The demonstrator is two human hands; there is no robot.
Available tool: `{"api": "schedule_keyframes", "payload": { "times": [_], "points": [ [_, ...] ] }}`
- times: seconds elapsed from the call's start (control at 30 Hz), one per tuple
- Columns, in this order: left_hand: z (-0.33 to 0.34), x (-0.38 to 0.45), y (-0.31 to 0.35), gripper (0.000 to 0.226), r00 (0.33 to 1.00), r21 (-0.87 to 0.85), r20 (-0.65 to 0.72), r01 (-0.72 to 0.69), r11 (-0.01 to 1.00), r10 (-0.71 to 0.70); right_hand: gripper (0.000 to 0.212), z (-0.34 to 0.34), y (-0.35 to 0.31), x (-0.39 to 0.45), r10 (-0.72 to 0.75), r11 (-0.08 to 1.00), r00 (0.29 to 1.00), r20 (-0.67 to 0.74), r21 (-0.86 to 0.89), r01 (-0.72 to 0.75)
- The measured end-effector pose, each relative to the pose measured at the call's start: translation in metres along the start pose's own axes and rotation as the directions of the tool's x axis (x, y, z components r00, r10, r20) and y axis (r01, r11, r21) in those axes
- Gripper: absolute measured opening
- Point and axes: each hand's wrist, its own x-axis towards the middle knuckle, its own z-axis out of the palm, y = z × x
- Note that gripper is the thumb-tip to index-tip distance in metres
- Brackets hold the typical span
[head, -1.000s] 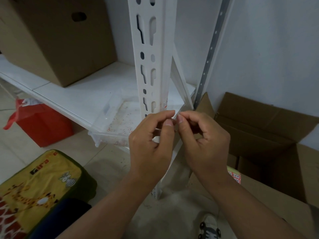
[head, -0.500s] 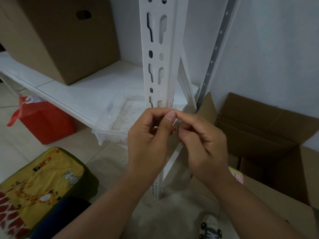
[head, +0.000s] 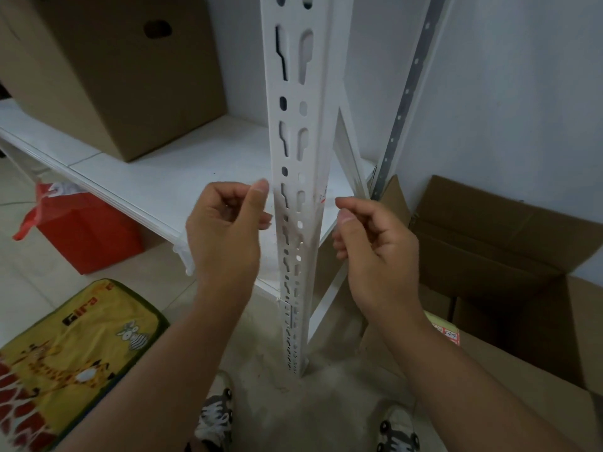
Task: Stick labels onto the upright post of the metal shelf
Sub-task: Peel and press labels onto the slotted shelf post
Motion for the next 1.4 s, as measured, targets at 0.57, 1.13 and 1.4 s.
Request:
{"api": "schedule_keyframes", "payload": {
  "times": [0.57, 1.13, 1.4],
  "points": [
    [0.000, 0.050, -0.067, 0.045, 0.952, 0.566, 0.145, 0.144, 0.812, -0.270, 0.022, 0.008, 0.017, 0.012, -0.468, 0.800, 0.884, 0.026, -0.413, 0.436],
    [0.029, 0.016, -0.025, 0.038, 0.922, 0.236, 0.210, 0.275, 0.932, -0.326, 0.013, 0.010, 0.003, 0.023, 0.085, 0.993, 0.996, 0.008, 0.086, -0.085],
    [0.044, 0.004, -0.025, 0.054, 0.836, -0.038, 0.163, 0.536, 0.844, -0.524, 0.014, 0.011, -0.004, 0.026, 0.177, 0.961, 0.984, 0.026, 0.211, -0.178]
  ]
}}
